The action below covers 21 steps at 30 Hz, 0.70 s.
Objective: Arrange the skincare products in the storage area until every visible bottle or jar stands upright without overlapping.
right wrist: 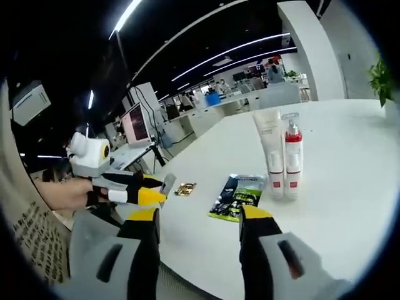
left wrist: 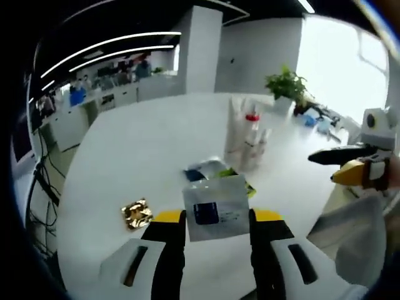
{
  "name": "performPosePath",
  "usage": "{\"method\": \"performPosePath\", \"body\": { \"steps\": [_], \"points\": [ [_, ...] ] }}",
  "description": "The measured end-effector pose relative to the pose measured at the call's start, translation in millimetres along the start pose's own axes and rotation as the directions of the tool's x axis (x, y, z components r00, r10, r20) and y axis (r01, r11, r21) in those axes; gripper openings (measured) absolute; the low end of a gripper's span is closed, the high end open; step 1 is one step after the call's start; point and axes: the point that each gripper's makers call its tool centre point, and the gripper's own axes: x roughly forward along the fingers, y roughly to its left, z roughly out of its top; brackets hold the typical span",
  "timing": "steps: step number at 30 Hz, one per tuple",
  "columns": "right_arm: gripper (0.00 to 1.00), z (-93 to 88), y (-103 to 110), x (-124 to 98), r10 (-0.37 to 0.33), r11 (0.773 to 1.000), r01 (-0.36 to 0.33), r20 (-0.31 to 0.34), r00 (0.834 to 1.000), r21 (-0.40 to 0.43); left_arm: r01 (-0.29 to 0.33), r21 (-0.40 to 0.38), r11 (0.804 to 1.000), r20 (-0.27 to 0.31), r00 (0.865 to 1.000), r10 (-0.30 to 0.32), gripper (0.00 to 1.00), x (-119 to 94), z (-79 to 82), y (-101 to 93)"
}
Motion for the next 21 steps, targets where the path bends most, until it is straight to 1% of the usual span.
{"method": "performPosePath", "body": {
  "steps": [2,4,7,11,13,15,21],
  "points": [
    [0.41,6.7,9,4,0.036,0.999,-0.037,0.013,0.999,0.027,0.003,0.009,1.0,0.012,1.0,-0.003,0.37,-1,4.5,-2.0],
    [0.38,10.4,12,5,0.046,0.999,-0.046,0.022,0.999,0.025,0.01,0.022,1.0,0.032,0.999,-0.011,0.37,-3,11.2,-5.6],
    [0.39,13.7,22,9,0.074,0.997,-0.074,0.02,0.997,-0.007,0.015,0.05,0.999,0.054,0.998,-0.018,0.37,-6,20.1,-11.4],
    [0.36,17.0,29,11,0.103,0.995,-0.102,0.024,0.994,-0.009,0.025,0.098,0.995,0.066,0.997,-0.031,0.37,-9,25.6,-20.0],
    [0.35,19.4,31,12,0.111,0.994,-0.111,0.028,0.993,-0.005,0.034,0.117,0.993,0.075,0.996,-0.043,0.37,-11,28.6,-25.9],
    [0.34,23.5,36,14,0.143,0.99,-0.143,0.045,0.989,0.005,0.041,0.129,0.991,0.083,0.995,-0.052,0.37,-13,31.6,-31.6],
    [0.29,25.8,41,23,0.164,0.986,-0.165,0.04,0.986,0.025,0.06,0.174,0.983,0.104,0.991,-0.079,0.37,-19,36.7,-44.9]
  ]
}}
